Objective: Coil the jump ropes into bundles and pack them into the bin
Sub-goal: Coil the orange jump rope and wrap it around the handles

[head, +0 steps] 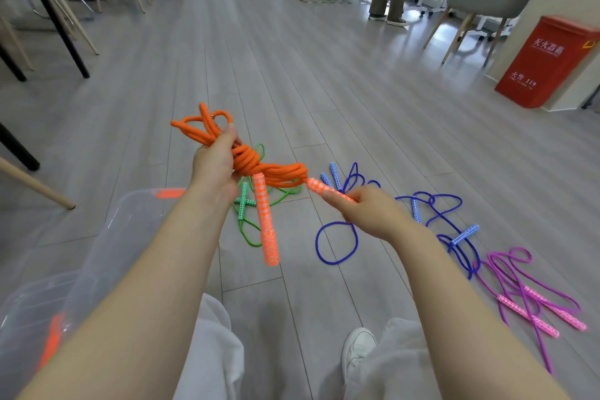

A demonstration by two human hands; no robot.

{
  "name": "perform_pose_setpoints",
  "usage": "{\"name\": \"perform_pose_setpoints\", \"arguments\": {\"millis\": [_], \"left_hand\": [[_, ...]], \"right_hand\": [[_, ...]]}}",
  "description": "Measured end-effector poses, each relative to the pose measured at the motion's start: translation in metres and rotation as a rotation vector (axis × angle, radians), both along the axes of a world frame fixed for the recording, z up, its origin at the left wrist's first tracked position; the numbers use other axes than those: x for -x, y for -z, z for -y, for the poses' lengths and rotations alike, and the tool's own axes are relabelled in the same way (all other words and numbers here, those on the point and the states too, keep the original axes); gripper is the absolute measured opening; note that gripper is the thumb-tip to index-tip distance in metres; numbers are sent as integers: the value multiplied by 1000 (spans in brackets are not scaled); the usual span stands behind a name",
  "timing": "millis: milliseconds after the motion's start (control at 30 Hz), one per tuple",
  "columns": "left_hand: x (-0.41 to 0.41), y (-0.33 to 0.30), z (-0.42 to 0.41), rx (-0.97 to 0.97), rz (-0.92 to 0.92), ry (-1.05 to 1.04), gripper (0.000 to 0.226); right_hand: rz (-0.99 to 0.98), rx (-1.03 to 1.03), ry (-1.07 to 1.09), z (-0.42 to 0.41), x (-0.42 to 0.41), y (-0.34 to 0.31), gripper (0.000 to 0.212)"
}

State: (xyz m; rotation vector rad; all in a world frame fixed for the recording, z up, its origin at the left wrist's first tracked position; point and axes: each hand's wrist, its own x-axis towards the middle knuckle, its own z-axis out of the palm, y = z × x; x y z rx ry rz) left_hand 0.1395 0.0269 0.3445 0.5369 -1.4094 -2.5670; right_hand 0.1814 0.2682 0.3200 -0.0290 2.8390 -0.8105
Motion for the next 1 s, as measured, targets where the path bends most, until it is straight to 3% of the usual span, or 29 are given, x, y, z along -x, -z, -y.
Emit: {"name": "perform_pose_setpoints", "arguments": {"millis": [300,633,800,900,1000], "left_hand": [[1,-1,8,-16,51,-87,39],[-9,-8,-6,84,39,-177,34],[-16,-13,-1,245,-28,-23,16],[-19,-16,3,299,-22,100,8],[-21,-20,-4,301,-44,111,21]], "right_hand": [[45,33,31,-12,2,2,76],[-6,-117,195,-13,2,3,75],[42,-113,200,-13,4,12,100],[-36,-208,170,-9,5,16,91],[-51,-333,109,-6,9,24,79]]}}
